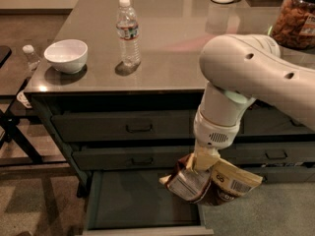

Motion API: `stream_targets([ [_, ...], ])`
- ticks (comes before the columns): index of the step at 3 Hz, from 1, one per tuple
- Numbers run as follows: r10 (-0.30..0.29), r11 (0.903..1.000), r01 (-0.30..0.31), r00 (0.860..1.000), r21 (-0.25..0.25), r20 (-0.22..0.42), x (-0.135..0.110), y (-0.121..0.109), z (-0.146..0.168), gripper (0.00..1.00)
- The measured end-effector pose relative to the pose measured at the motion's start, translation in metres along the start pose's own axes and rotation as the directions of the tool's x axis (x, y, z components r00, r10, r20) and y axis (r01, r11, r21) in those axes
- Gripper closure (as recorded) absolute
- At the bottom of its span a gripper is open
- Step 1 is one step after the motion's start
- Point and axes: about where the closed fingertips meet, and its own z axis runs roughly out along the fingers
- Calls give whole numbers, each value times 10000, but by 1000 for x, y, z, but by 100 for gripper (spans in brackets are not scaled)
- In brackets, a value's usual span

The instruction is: Place brown chip bag into bottom drawer

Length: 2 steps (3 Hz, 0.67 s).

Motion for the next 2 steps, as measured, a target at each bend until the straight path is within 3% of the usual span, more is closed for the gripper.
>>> stream_targets([
  [1,136,9999,-134,9996,-82,234,-1,-4,18,100],
  [2,693,9968,-666,9957,-452,617,-6,-21,71,100],
])
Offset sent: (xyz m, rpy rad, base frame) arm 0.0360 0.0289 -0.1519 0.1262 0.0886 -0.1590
